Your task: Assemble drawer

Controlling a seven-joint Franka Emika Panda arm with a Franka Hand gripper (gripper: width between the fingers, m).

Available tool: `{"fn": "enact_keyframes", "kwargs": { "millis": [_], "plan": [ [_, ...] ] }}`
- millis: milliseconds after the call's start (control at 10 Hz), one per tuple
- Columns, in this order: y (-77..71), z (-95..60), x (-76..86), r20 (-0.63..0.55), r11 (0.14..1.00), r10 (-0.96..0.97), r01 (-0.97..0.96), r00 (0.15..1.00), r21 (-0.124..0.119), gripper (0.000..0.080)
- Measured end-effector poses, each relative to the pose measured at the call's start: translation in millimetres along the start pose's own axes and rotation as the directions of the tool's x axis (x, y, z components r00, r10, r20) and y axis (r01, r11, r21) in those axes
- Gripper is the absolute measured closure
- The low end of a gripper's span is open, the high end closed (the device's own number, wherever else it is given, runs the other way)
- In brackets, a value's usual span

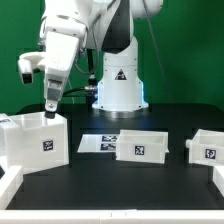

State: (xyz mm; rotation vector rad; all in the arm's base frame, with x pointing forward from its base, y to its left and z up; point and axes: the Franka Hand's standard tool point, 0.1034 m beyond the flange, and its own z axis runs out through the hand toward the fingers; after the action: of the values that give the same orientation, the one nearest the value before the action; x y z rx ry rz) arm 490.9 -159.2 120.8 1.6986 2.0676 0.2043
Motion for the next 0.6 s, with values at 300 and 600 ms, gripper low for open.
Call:
{"fn": "enact_keyframes", "kwargs": {
  "millis": [300, 600],
  "plan": [
    [4.5, -6.7, -20.5, 0.012, 0.999, 0.023, -0.023, 1.000, 0.034, 0.0150],
    [-4.9, -8.2, -22.8, 0.002, 0.996, -0.002, 0.002, 1.000, 0.085, 0.0150]
  ]
}}
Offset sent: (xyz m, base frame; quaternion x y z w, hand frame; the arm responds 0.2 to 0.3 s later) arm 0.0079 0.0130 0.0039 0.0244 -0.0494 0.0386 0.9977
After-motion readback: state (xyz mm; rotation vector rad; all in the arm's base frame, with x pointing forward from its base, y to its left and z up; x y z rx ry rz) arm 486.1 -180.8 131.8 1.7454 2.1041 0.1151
